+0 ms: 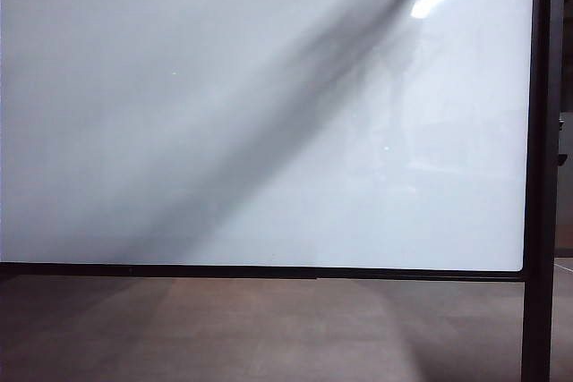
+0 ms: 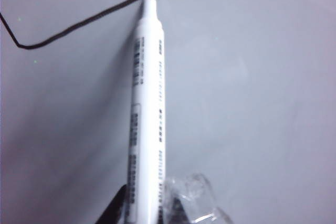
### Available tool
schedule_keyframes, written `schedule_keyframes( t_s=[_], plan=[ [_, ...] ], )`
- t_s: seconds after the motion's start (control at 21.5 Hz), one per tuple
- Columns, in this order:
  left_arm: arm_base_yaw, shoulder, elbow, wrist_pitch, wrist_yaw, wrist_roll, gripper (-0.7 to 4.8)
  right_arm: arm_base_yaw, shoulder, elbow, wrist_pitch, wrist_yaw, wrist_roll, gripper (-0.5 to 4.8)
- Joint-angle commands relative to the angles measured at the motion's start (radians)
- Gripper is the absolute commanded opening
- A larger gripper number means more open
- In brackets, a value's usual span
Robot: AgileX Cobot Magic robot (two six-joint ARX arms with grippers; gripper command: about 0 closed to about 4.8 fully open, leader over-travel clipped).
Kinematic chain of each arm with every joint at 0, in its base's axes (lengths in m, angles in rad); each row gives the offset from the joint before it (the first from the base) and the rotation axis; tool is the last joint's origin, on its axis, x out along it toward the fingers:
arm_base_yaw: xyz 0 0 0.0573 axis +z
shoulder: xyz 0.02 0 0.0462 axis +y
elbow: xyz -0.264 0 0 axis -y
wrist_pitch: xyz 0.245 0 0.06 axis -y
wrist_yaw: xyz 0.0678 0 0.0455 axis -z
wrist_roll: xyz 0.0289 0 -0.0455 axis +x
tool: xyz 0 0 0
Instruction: Reach to the right to find the marker pen, pick it up, and write the number 8 on the whiteboard.
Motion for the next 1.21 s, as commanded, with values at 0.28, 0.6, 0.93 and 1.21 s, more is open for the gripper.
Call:
schedule_keyframes(
  t_s=[0.28, 0.6, 0.93, 1.21],
  plan=[
    [0.002, 0.000, 0.005, -0.001, -0.003, 0.004, 0.66, 0.032, -0.100, -0.045, 0.062, 0.000, -0.004, -0.07],
    [0.002, 0.000, 0.005, -0.013, -0.003, 0.004, 0.66, 0.045, -0.079, 0.060, 0.115, -0.061, -0.040, -0.07],
    [0.002, 0.000, 0.005, -0.023, -0.002, 0.004, 0.66, 0.054, 0.023, 0.218, 0.018, -0.143, -0.046, -0.07],
    [0.002, 0.000, 0.005, -0.023, -0.002, 0.004, 0.66, 0.081, 0.038, 0.225, -0.018, -0.150, -0.080, -0.07]
  ],
)
